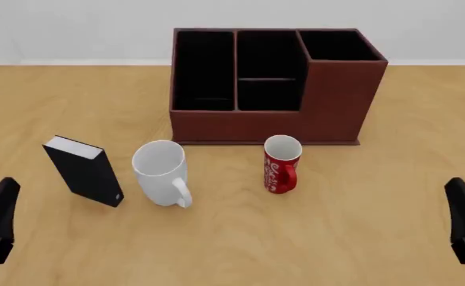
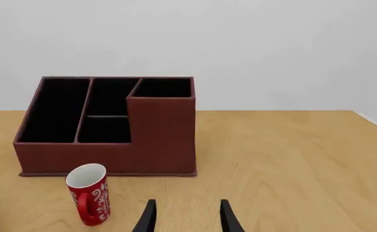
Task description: Pick up the white mug and place it to the right of the caddy.
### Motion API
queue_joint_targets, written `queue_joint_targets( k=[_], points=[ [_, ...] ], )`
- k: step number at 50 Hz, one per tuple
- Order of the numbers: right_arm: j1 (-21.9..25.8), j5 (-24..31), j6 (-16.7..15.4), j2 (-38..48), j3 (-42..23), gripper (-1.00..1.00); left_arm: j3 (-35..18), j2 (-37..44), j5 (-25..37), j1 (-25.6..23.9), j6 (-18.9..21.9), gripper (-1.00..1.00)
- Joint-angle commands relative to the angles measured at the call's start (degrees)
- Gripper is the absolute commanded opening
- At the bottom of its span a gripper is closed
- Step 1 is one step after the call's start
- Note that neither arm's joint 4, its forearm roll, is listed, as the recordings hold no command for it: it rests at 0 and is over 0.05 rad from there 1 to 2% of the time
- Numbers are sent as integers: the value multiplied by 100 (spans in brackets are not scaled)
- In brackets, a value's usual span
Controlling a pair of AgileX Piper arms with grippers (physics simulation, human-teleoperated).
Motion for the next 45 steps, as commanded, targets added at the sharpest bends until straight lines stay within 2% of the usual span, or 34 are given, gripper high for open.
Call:
queue_joint_targets(
  k=[1, 18, 27, 36, 45],
  points=[
    [-43, 2, -7, 17, -17, 100, -17, 28, -7, 0, 0, 100],
    [-103, 2, -149, -1, -11, 100, -17, 28, -7, 0, 0, 100],
    [-146, 42, -95, -7, -92, 100, -17, 28, -7, 0, 0, 100],
    [57, 458, -116, -7, -625, 100, -17, 28, -7, 0, 0, 100],
    [258, 1009, -256, -8, -1486, 100, -17, 28, -7, 0, 0, 100]
  ],
)
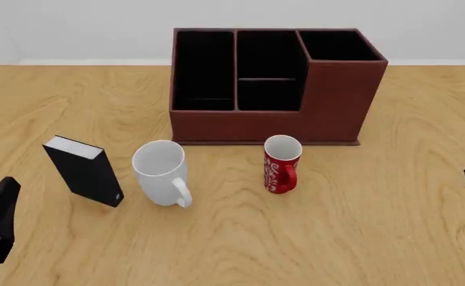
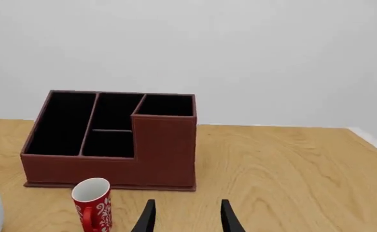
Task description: Pick up the white mug and place it to the right of the caddy.
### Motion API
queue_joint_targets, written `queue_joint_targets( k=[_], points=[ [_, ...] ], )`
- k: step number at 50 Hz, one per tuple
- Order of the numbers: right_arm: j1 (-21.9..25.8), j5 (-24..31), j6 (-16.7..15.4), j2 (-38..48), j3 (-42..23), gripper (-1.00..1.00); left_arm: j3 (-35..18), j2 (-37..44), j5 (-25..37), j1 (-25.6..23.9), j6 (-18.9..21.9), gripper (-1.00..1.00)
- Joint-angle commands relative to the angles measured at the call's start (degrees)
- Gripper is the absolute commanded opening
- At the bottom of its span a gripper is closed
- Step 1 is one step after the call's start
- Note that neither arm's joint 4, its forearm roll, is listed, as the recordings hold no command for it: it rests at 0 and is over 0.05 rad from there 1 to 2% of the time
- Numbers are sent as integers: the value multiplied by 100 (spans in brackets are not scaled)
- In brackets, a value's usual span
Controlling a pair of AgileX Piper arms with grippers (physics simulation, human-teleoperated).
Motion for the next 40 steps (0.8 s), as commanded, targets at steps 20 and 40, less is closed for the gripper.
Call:
queue_joint_targets(
  k=[20, 40],
  points=[
    [898, 1256, -643, 216, -2337, 100, 0, 0, 0, 0, 0, 100],
    [2082, 1477, -1499, 1985, -3600, 100, 0, 0, 0, 0, 0, 100]
  ],
)
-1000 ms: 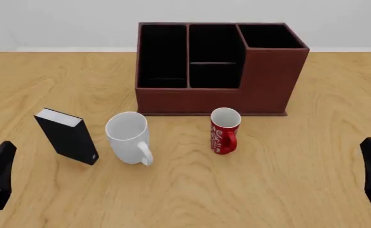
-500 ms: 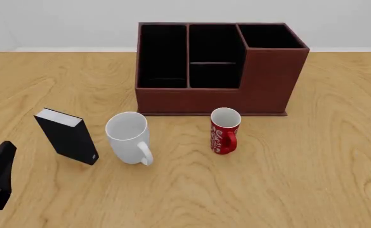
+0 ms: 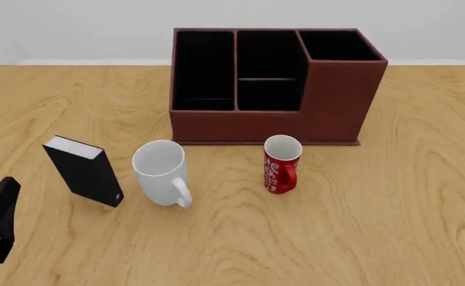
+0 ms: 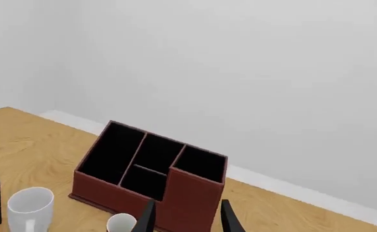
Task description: Pick up the white mug and place it to the right of the caddy.
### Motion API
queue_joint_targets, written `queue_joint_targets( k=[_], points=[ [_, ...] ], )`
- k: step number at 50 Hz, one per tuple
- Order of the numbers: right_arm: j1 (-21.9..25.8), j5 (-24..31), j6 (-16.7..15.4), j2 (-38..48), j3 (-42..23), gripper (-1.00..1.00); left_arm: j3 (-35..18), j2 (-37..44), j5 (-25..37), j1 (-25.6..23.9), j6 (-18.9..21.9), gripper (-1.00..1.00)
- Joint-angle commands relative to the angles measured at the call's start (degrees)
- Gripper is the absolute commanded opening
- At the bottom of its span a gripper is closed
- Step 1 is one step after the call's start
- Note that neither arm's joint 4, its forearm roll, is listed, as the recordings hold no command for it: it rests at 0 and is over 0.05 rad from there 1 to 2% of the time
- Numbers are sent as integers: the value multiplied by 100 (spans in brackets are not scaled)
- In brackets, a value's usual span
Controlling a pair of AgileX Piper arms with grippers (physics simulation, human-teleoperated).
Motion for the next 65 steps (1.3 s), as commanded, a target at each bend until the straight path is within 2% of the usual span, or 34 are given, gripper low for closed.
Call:
queue_joint_targets(
  k=[1, 7, 9, 10, 20, 27, 30, 34, 42, 44, 58, 65],
  points=[
    [542, 229, -385, 825, -755, 100, 0, 0, 0, 0, 0, 100],
    [722, 254, -520, 1170, -997, 100, 0, 0, 0, 0, 0, 100],
    [946, 172, -601, 1357, -1039, 100, 0, 0, 0, 0, 0, 100],
    [839, 196, -554, 1338, -1090, 100, 0, 0, 0, 0, 0, 100],
    [1388, 97, -540, 2157, -1529, 100, 0, 0, 0, 0, 0, 100],
    [1627, 3, -815, 2526, -1663, 100, 0, 0, 0, 0, 0, 100],
    [1801, -33, -759, 2715, -1773, 100, 0, 0, 0, 0, 0, 100],
    [1924, -152, -872, 2898, -1809, 100, 0, 0, 0, 0, 0, 100],
    [2178, -338, -803, 3344, -1889, 100, 0, 0, 0, 0, 0, 100],
    [2283, -344, -709, 3479, -1950, 100, 0, 0, 0, 0, 0, 100],
    [2480, -320, -571, 3931, -2125, 100, 0, 0, 0, 0, 0, 100],
    [2772, -418, -540, 4366, -2242, 100, 0, 0, 0, 0, 0, 100]
  ],
)
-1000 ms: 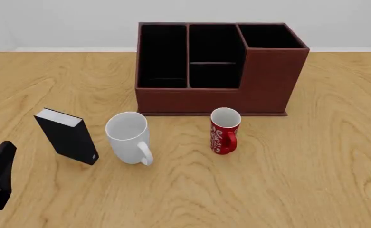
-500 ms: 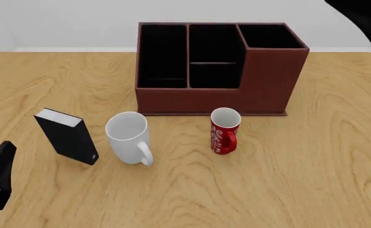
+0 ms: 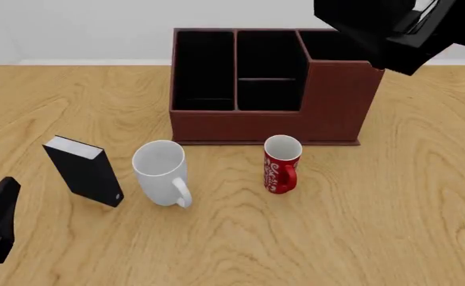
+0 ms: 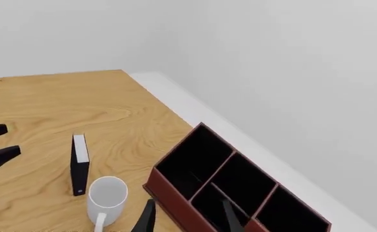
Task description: Pick up the white mug and place it to the right of the caddy.
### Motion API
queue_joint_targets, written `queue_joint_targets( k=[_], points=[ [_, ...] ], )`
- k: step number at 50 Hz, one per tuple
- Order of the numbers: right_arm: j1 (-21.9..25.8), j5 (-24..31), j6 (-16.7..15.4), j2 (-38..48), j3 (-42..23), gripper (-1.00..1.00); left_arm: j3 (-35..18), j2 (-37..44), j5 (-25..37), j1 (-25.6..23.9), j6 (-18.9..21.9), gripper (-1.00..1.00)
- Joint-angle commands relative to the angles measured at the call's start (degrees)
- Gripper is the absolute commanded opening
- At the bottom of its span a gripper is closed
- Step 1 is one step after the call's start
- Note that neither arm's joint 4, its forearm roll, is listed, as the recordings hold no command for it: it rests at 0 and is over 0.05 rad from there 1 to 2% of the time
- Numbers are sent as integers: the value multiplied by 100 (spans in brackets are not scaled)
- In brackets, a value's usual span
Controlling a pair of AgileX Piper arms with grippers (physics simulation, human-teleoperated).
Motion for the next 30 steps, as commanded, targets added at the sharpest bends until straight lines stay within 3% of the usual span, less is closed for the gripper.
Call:
queue_joint_targets(
  k=[1, 14, 30],
  points=[
    [356, -93, 113, 609, -186, 100, 0, 0, 0, 0, 0, 100],
    [801, -41, 191, 1695, -543, 100, 0, 0, 0, 0, 0, 100],
    [740, 99, 498, 2057, -615, 100, 0, 0, 0, 0, 0, 100]
  ],
)
